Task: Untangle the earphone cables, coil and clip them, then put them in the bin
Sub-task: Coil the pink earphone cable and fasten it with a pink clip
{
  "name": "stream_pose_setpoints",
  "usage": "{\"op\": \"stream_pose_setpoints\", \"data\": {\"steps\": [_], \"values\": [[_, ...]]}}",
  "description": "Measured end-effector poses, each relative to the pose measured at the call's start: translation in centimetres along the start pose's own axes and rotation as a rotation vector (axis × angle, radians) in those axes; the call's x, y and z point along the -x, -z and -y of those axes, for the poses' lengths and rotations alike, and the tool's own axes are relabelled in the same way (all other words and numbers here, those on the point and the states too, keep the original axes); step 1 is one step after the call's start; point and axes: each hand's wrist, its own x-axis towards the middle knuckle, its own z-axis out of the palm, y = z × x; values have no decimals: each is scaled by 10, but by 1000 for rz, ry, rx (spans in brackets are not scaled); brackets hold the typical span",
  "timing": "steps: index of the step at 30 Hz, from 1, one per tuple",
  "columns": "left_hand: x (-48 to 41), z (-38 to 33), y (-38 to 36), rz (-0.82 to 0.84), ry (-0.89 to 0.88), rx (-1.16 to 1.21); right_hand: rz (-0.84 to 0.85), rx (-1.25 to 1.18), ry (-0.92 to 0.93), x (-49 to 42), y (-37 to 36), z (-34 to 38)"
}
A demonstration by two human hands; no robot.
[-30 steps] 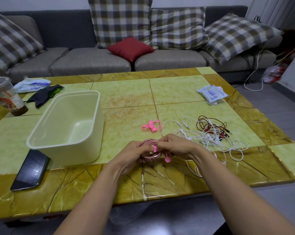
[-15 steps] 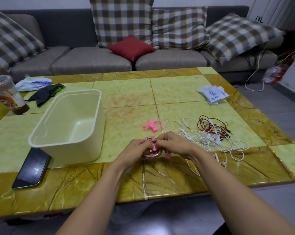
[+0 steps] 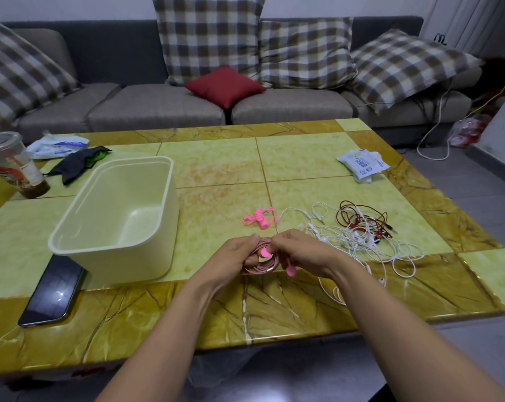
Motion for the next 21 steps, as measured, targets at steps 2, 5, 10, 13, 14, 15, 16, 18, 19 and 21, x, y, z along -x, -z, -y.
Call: {"op": "stream_pose_setpoints", "data": {"steps": [2, 5, 10, 13, 14, 15, 16, 18, 19, 21], "values": [[1, 0, 1, 39, 15, -7, 17, 17, -23, 0, 1, -2], [2, -2, 1, 55, 30, -52, 19, 47, -40, -1, 1, -4], [4, -1, -2, -35, -35, -88, 9, 44, -50, 1, 2, -2], [4, 0, -2, -67, -58, -80, 13, 49, -54, 1, 2, -3], [3, 0, -2, -81, -56, -85, 3, 71, -52, 0, 2, -3], [3, 2, -3, -88, -50, -92, -9, 90, -52, -1, 1, -4], [2, 1, -3, -91, -53, -102, -22, 98, -49, -1, 1, -4], [1, 0, -5, -88, -69, -113, -31, 90, -42, -1, 1, -4], [2, -1, -7, -82, -79, -109, -33, 86, -41, 0, 1, -4], [3, -4, -8, -65, -99, -110, -36, 71, -35, 1, 2, -3]]}}
